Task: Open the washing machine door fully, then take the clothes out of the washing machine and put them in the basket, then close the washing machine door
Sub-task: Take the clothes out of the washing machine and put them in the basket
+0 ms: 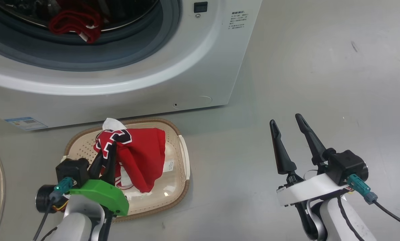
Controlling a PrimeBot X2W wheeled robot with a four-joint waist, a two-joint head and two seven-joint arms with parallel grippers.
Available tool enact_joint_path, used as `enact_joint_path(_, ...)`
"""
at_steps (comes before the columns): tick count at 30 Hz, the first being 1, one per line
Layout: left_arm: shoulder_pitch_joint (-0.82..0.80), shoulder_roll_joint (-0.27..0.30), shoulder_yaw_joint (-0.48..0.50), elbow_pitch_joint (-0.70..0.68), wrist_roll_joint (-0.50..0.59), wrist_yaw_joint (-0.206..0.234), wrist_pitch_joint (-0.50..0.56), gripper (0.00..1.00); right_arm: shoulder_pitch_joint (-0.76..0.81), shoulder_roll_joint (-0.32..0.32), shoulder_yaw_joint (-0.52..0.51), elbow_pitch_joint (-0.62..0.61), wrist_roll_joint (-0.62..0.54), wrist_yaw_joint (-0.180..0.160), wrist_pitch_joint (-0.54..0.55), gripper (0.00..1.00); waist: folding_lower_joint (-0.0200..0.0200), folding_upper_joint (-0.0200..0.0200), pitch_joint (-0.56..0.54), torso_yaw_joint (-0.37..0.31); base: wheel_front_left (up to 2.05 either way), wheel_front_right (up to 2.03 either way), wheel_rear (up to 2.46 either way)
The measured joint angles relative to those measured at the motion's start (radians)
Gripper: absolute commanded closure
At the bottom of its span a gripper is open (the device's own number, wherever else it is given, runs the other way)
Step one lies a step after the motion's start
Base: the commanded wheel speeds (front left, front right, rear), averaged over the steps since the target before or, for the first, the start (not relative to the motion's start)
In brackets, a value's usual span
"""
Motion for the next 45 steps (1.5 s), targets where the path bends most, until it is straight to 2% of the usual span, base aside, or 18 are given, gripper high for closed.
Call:
enact_joint_path(7, -0.032, -0.007, 0.006, 0.112, -0.013, 0.0, 0.046, 1.0, -0.047, 0.0, 0.025, -0.021, -0.008, 0.0, 0.0, 0.0, 0.0, 0.0, 0.067, -0.02, 0.0, 0.0, 0.0)
enact_joint_path(20, -0.205, 0.005, 0.023, 0.328, -0.036, -0.011, 0.131, 1.0, -0.146, -0.003, 0.069, -0.066, 0.001, 0.0, 0.0, 0.0, 0.0001, 0.0, 0.211, -0.075, 0.0, 0.0, 0.0)
enact_joint_path(32, -0.305, 0.013, 0.072, 0.479, -0.087, -0.037, 0.159, 1.0, -0.198, -0.003, 0.105, -0.074, 0.008, -0.002, 0.0, 0.0, 0.0001, 0.0, 0.313, -0.132, 0.0, 0.0, 0.0)
enact_joint_path(40, -0.363, 0.012, 0.083, 0.566, -0.112, -0.053, 0.175, 1.0, -0.221, -0.002, 0.106, -0.074, 0.011, -0.018, 0.0, 0.0, 0.0001, 0.0, 0.361, -0.166, 0.0, 0.0, 0.0)
enact_joint_path(41, -0.368, 0.012, 0.083, 0.574, -0.114, -0.054, 0.175, 0.96, -0.222, -0.003, 0.106, -0.074, 0.011, -0.019, 0.0, 0.0, 0.0001, 0.0, 0.364, -0.169, 0.0, 0.0, 0.0)
enact_joint_path(42, -0.372, 0.011, 0.084, 0.583, -0.117, -0.059, 0.175, 0.75, -0.223, -0.003, 0.106, -0.074, 0.012, -0.019, 0.0, 0.0, 0.0001, 0.0, 0.366, -0.171, 0.0, 0.0, 0.0)
enact_joint_path(45, -0.383, 0.011, 0.086, 0.609, -0.117, -0.062, 0.172, 0.5, -0.224, -0.003, 0.106, -0.073, 0.018, -0.026, 0.0, 0.0, 0.0001, 0.0, 0.368, -0.172, 0.0, 0.0, 0.0)
